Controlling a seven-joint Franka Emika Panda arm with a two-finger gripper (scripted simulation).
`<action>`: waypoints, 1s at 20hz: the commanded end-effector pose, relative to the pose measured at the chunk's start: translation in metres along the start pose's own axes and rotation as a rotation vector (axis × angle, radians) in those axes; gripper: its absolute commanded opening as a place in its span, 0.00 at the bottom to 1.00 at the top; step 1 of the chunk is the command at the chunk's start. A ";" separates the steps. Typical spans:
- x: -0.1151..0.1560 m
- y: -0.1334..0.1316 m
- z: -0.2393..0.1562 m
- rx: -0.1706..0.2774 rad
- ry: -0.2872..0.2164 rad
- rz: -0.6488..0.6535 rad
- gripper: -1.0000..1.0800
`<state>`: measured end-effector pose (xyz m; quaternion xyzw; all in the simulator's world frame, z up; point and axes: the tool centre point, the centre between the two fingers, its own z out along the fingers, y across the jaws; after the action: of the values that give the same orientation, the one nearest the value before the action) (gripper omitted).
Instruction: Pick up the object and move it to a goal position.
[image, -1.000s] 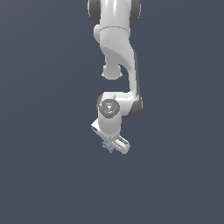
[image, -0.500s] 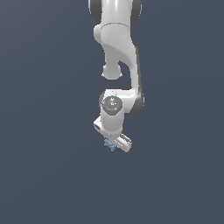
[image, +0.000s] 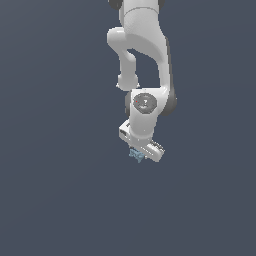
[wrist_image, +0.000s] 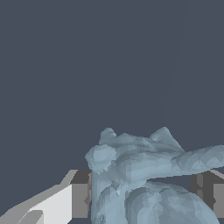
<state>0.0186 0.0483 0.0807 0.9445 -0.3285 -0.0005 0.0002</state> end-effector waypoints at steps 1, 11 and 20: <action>-0.023 -0.007 -0.014 0.001 0.000 -0.001 0.00; -0.126 -0.037 -0.076 0.000 0.001 -0.001 0.00; -0.196 -0.060 -0.119 0.000 0.002 -0.001 0.00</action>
<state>-0.0920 0.2091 0.1943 0.9450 -0.3271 0.0006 0.0001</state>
